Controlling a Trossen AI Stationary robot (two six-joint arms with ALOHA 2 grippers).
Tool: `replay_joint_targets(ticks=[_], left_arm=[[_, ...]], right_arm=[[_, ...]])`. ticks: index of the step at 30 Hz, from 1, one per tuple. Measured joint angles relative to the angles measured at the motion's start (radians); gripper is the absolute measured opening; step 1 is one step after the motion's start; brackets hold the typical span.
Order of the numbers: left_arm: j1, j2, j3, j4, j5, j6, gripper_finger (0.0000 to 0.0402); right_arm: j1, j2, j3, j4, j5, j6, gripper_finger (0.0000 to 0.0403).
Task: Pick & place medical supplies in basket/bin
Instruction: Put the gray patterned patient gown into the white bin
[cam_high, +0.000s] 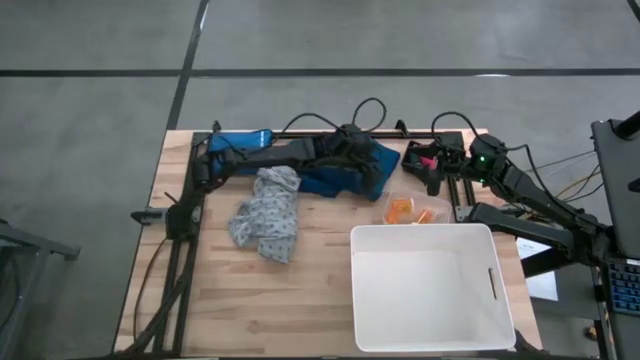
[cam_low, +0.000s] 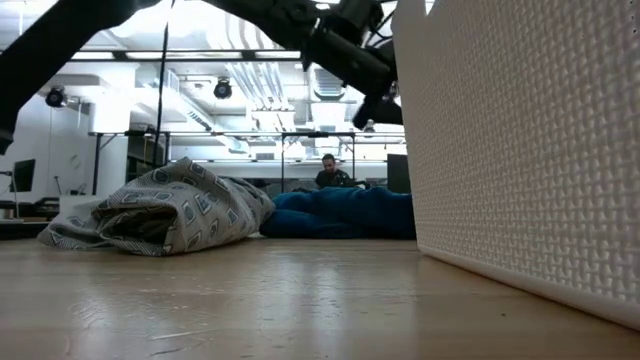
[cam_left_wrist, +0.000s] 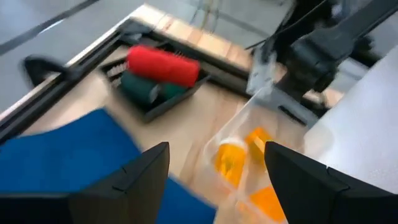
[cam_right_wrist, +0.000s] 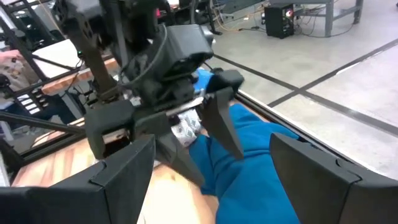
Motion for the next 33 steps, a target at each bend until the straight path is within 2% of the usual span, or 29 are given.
replay_joint_targets(ticks=[6,16,25,33], left_arm=[[0.002,-0.066,0.001,-0.144,-0.077,-0.003,0.0269],[0.004,-0.172,0.000,-0.391,-0.189,-0.153,0.0276],[0.005,-0.265,0.000,-0.688,-0.219,-0.427,0.0277],[0.004,-0.353,0.000,-0.925,-0.219,-0.446,0.0278]], right_arm=[[0.000,0.004,0.000,-0.001,0.000,0.000,0.0311],[0.000,0.004,0.000,0.000,0.000,-0.001,0.0311],[0.000,0.011,0.000,-0.001,0.000,-0.001,0.0311],[0.000,0.017,0.000,0.000,0.000,0.000,0.0311]])
